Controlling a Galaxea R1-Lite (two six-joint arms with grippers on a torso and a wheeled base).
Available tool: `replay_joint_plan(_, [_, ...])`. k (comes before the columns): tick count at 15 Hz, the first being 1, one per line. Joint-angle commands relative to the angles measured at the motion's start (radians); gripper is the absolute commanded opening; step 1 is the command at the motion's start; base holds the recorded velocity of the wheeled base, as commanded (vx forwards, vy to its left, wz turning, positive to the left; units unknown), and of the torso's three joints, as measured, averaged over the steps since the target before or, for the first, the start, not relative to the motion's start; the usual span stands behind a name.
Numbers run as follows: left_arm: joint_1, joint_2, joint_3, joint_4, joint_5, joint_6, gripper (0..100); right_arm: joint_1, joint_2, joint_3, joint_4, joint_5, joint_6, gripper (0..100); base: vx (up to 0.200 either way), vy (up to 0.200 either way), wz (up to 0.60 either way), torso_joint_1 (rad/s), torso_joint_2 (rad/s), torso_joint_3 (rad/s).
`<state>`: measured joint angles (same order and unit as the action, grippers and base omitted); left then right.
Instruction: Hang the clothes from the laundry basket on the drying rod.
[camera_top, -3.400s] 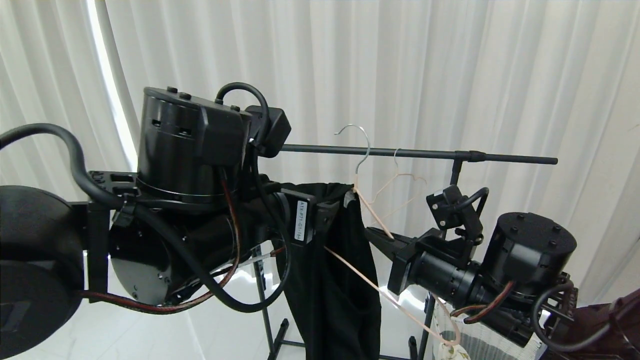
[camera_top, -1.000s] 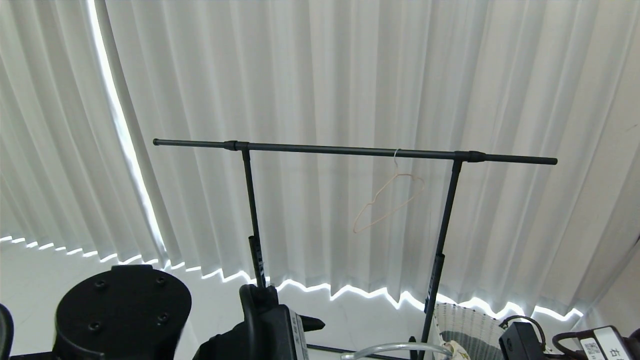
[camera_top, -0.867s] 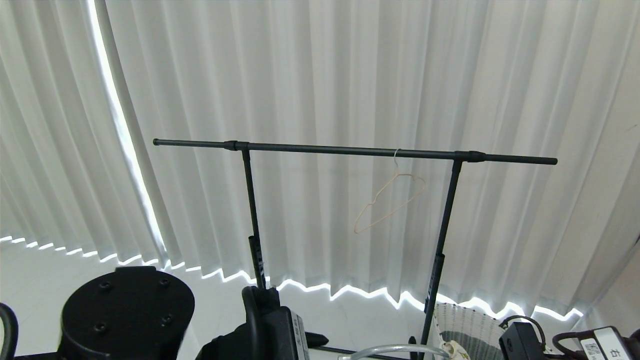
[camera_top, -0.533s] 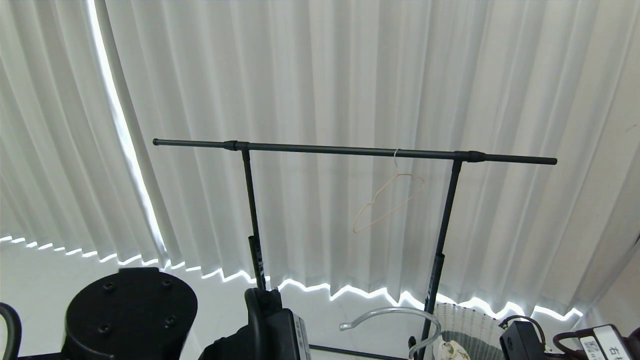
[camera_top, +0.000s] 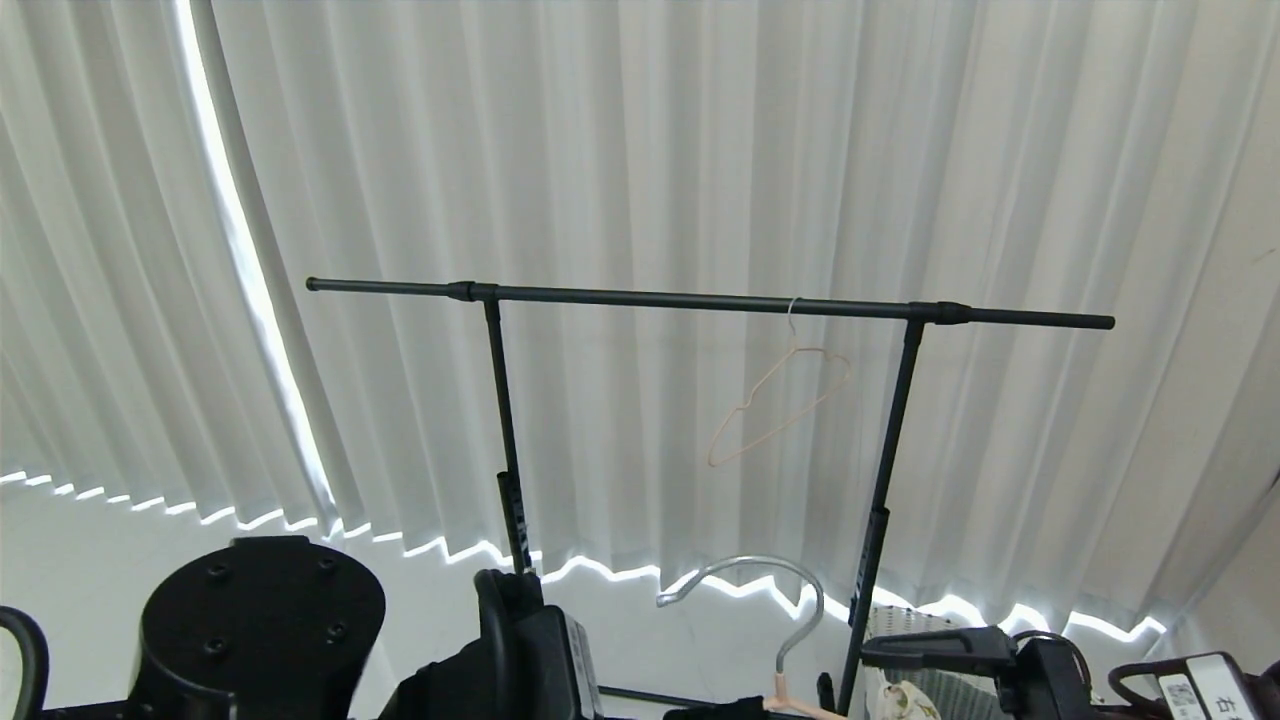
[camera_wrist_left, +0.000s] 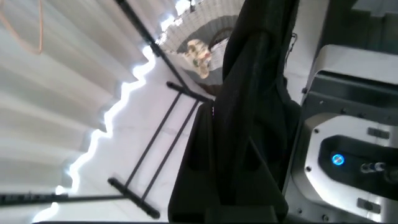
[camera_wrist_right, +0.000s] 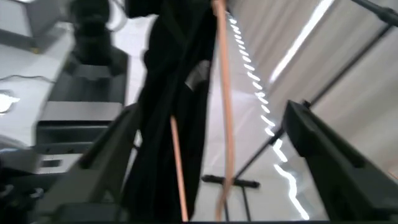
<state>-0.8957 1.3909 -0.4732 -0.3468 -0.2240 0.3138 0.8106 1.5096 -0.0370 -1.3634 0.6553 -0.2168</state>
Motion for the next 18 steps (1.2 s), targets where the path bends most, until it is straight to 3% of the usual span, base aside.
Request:
replay_joint_plan(1, [0.057,-0.023,0.056,-0.026,0.009,0.002,0,-0.028,0.012,0.017,0.001,-0.039,-0.007,100,0.000,0.000,0.00,0.000,0.00,0.000])
replay_joint_plan(4, [0.169,-0.055,0.122,-0.064,0.057,0.002,0,-0.142,0.063,0.037,0.001,-0.131,-0.069,100,0.000,0.000,0.00,0.000,0.00,0.000])
replay_joint_plan(5, [0.199,-0.065,0.123,-0.066,0.058,0.002,0,-0.176,0.067,0.037,0.007,-0.129,-0.030,100,0.000,0.000,0.00,0.000,0.00,0.000])
replay_joint_plan(8, [0.301,-0.070,0.116,-0.109,0.058,-0.005,0,-0.183,0.113,0.037,0.012,-0.135,0.251,100,0.000,0.000,0.00,0.000,0.00,0.000])
replay_joint_plan(10, [0.353,-0.076,0.120,-0.130,0.058,-0.005,0,-0.222,0.152,0.008,0.012,-0.138,0.297,100,0.000,0.000,0.00,0.000,0.00,0.000])
replay_joint_plan(13, [0.382,-0.069,0.090,-0.133,0.058,-0.012,0,-0.200,0.224,-0.009,0.012,-0.135,0.318,100,0.000,0.000,0.00,0.000,0.00,0.000])
replay_joint_plan(16, [0.380,-0.075,0.050,-0.133,0.057,-0.038,0,-0.096,0.297,-0.107,0.014,-0.146,0.568,100,0.000,0.000,0.00,0.000,0.00,0.000])
replay_joint_plan(18, [0.379,-0.075,0.015,-0.133,0.052,-0.038,0,-0.065,0.409,-0.211,0.014,-0.252,0.654,100,0.000,0.000,0.00,0.000,0.00,0.000])
